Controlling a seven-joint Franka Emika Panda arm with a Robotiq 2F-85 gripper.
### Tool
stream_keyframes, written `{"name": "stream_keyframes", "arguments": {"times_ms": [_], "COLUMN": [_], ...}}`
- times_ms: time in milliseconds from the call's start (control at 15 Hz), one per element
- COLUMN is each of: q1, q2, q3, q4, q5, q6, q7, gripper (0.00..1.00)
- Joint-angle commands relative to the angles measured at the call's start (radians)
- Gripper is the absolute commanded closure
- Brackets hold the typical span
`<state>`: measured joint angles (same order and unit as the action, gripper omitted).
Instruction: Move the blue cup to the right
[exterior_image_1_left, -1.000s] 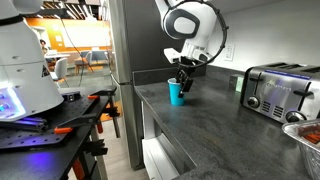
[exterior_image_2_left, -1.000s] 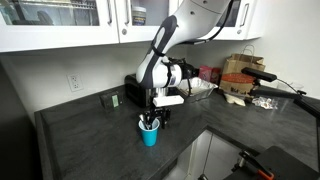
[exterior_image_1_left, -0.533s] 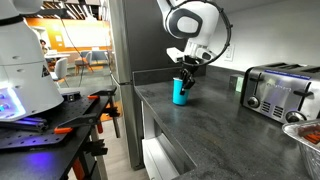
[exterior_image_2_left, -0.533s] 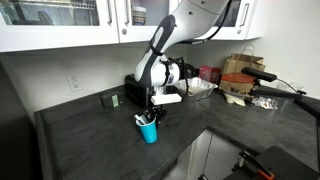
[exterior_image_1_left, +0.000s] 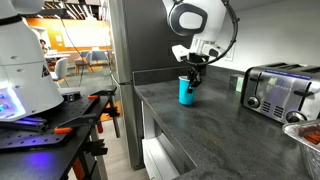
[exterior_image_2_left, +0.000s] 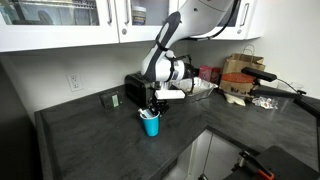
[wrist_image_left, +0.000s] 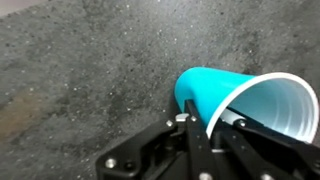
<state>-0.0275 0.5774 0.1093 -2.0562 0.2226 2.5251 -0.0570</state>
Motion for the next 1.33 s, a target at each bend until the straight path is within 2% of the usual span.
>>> {"name": "stream_keyframes", "arguments": {"times_ms": [0, 333, 600, 1067, 1133, 1267], "q1": [-0.059, -0.145, -0.158, -0.146, -0.146, -0.144], "q2": [-0.052, -0.052, -0.012, 0.03, 0.03, 0.029], "q3": [0.009, 0.007, 0.001, -0.009, -0.008, -0.009], "q4": [-0.048, -0.028, -0.01, -0.011, -0.012, -0.015], "q5": [0.072, 0.157, 0.191, 0.158, 0.158, 0.155], "q6": [0.076, 0.098, 0.162, 0.24, 0.244, 0.243], "q7": [-0.019, -0.023, -0.009, 0.01, 0.012, 0.013], "gripper": [1.0, 1.0, 1.0, 1.0, 0.74, 0.68]}}
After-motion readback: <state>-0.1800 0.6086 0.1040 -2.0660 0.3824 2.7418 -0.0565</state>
